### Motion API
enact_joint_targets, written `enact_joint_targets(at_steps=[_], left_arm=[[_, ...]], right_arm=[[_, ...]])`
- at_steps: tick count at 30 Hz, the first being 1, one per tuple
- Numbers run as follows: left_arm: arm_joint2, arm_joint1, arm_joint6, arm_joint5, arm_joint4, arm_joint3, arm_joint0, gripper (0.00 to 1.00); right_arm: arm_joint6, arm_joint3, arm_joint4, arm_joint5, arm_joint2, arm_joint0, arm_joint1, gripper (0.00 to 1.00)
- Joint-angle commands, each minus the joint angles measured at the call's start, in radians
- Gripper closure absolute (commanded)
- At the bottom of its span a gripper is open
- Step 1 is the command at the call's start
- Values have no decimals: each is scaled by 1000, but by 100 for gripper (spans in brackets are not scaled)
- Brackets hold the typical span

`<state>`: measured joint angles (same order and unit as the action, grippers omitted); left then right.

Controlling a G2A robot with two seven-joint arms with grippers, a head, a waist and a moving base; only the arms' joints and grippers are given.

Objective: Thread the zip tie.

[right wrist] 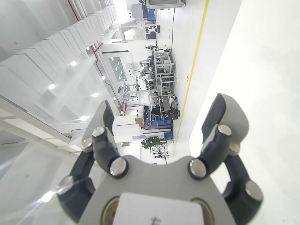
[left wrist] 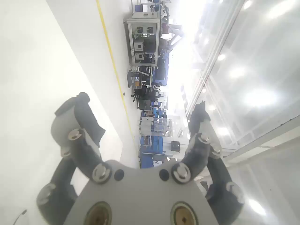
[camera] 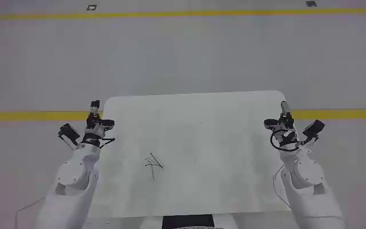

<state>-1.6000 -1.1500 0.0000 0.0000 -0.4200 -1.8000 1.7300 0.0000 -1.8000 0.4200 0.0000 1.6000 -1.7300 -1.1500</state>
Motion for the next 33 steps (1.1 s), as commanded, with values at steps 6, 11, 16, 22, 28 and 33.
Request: enact_joint_targets(at_steps=[6,11,16,22,28,33], left_arm=[[0,0,0,0,0,0,0,22],[0,0,0,0,0,0,0,0],[0,0,0,0,0,0,0,0],[0,0,0,0,0,0,0,0],[0,0,0,0,0,0,0,0],[0,0,0,0,0,0,0,0]], right_arm=[[0,0,0,0,0,0,0,0],[46,-44,-246,-23,-12,16,10,0],[160,-78,-549,-11,-94,34,19,0],[212,-75,-623,-7,-145,45,19,0],[212,-75,-623,-7,-145,45,19,0],[239,-97,-711,1,-159,60,23,0]])
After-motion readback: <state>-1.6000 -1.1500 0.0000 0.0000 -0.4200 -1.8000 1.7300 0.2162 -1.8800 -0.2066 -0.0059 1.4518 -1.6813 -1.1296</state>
